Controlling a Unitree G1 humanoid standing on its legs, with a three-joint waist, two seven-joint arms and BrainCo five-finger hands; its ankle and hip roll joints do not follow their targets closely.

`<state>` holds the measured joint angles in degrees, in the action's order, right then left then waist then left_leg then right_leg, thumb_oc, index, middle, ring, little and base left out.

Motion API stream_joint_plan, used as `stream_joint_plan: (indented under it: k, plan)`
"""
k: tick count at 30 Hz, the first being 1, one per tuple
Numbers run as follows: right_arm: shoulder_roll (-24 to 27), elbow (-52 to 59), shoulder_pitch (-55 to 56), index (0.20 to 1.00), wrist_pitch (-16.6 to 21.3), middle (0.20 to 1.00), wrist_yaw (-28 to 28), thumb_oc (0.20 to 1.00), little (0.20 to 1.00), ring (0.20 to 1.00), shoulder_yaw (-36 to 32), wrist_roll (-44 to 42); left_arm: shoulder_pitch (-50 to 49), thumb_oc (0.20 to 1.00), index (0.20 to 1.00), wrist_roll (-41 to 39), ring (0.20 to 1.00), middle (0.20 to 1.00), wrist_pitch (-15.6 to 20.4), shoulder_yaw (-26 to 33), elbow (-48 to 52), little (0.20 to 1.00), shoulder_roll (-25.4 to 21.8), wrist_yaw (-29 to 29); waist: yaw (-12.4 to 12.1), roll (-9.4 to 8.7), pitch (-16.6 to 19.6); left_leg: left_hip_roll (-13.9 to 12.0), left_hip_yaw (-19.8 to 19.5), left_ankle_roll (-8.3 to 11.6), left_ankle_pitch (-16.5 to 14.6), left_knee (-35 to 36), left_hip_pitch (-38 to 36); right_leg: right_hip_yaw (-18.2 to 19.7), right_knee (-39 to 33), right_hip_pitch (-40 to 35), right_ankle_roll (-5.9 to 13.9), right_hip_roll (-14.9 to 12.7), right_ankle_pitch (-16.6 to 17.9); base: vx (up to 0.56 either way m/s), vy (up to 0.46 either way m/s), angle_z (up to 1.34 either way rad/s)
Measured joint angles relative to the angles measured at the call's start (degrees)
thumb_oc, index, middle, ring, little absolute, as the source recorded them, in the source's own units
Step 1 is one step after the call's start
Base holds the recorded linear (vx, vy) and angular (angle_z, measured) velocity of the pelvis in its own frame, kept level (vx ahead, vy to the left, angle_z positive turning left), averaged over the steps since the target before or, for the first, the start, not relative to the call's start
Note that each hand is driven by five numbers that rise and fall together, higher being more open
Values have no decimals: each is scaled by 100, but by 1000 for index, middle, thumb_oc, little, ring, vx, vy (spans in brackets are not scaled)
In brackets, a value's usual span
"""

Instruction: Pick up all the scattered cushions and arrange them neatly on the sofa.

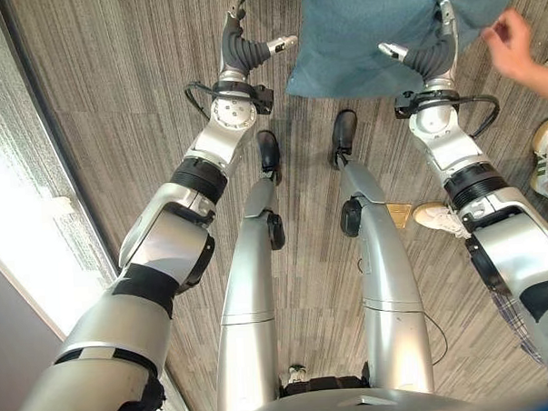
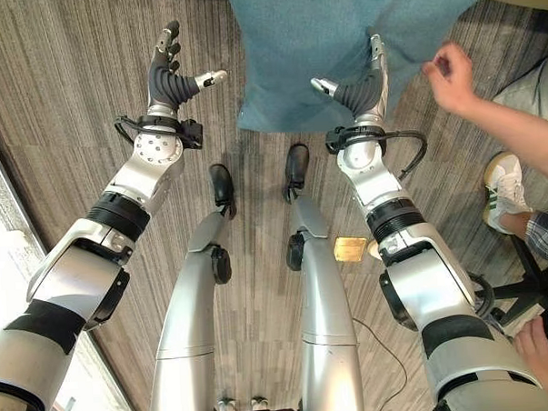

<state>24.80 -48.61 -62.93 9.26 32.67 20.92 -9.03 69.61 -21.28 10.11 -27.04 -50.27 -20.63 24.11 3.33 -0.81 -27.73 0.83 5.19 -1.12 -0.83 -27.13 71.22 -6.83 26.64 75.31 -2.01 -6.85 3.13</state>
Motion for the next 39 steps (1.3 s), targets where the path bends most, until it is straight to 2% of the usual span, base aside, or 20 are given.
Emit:
stream_joint_plan:
  k: [8, 12, 19, 22, 23, 26, 31, 32, 33, 36, 37, 39]
  plan:
    - [-2, 4, 372, 1000, 2, 1000, -116, 1000, 1000, 1000, -30, 33, -378, 1000, 1000, 6, 1000, 1000, -71, 9, 10, 1000, -9, -9, 6, 39, 31, -17, -46, 5, 45, 77, -253, -28, -173, -320, 9, 36, 77, -2, -9, 0]
    - [-11, 38, 1115, 1000, 28, 1000, -209, 1000, 1000, 1000, -239, 38, -1089, 1000, 1000, 72, 1000, 1000, -76, 103, 182, 1000, -39, -117, 15, 73, 408, -15, -60, 5, 55, 113, -279, -30, -265, -379, 44, 49, 103, -6, -26, -1]
    - [-163, 30, 2263, 1000, 48, 1000, -493, 1000, 1000, 1000, -470, 34, -2474, 1000, 1000, 198, 1000, 1000, -82, 300, 490, 1000, 14, -315, 42, 64, 560, 2, -101, 30, 61, 480, -1277, -66, -569, -1364, 107, 70, 88, 12, -6, 0]
    - [-233, -79, 2914, 1000, 48, 1000, -684, 1000, 1000, 1000, -497, 27, -3180, 1000, 1000, 224, 1000, 1000, -81, 466, 558, 1000, 138, -506, 52, 58, 577, 20, -104, 37, 54, 719, -1952, -109, -801, -2037, 121, 67, 113, -5, 12, 1]
    - [-355, -252, 3377, 1000, 29, 1000, -796, 1000, 1000, 1000, -505, 23, -3675, 1000, 1000, 224, 1000, 1000, -83, 525, 442, 1000, 264, -623, 50, 57, 634, 23, -114, 56, 62, 970, -2460, -170, -1055, -2562, 161, 79, 108, 0, 0, 0]
    - [-467, -531, 4174, 1000, -32, 1000, -1027, 1000, 1000, 1000, -520, 22, -4459, 1000, 1000, 225, 1000, 1000, -120, 529, 81, 1000, 409, -829, 47, 25, 817, 49, -143, 60, 109, 1415, -3297, -214, -1391, -3365, 194, 92, 126, 50, 11, 1]
    - [-599, -1101, 5266, 1000, -188, 1000, -1311, 1000, 1000, 1000, -723, 61, -5755, 1000, 1000, 301, 1000, 1000, -239, 853, -697, 1000, 415, -1075, 44, -203, 1400, 52, -140, 64, 126, 2180, -4781, -210, -2076, -4783, 331, 185, 89, 116, 37, -7]
    - [-619, -1211, 5364, 1000, -220, 1000, -1372, 1000, 1000, 1000, -731, 134, -5884, 1000, 1000, 389, 1000, 1000, -260, 922, -844, 1000, 413, -1130, 36, -236, 1462, 50, -131, 23, 171, 2315, -5051, -208, -2190, -5027, 333, 203, 135, 145, 57, -5]
    - [-620, -1263, 5550, 1000, -236, 1000, -1410, 1000, 1000, 1000, -730, 144, -6097, 1000, 1000, 407, 1000, 1000, -289, 939, -942, 1000, 404, -1152, 30, -253, 1707, 50, -109, 16, 170, 2375, -5125, -208, -2234, -5093, 357, 197, 117, 181, 86, -4]
    - [-714, -1646, 5613, 1000, -336, 1000, -1613, 1000, 1000, 1000, -744, 310, -6242, 1000, 1000, 680, 1000, 1000, -371, 1076, -1365, 1000, 415, -1320, 28, -277, 1733, 71, -96, -11, 180, 2588, -5782, -206, -2463, -5749, 380, 211, 140, 123, 98, -7]
    - [-732, -1681, 5718, 1000, -327, 1000, -1702, 1000, 1000, 1000, -750, 383, -6443, 1000, 1000, 867, 1000, 1000, -412, 1152, -1483, 1000, 402, -1405, 32, -274, 1810, 79, -37, -38, 112, 2756, -6295, -159, -2647, -6236, 417, 257, 141, 124, 121, -28]
    - [-758, -1638, 5843, 1000, -332, 1000, -1752, 1000, 1000, 1000, -829, 476, -6628, 1000, 1000, 981, 1000, 1000, -430, 1297, -1577, 1000, 426, -1496, 21, -280, 2013, 92, 75, -30, 92, 2917, -6564, -21, -2817, -6447, 518, 279, 178, 93, 113, -38]
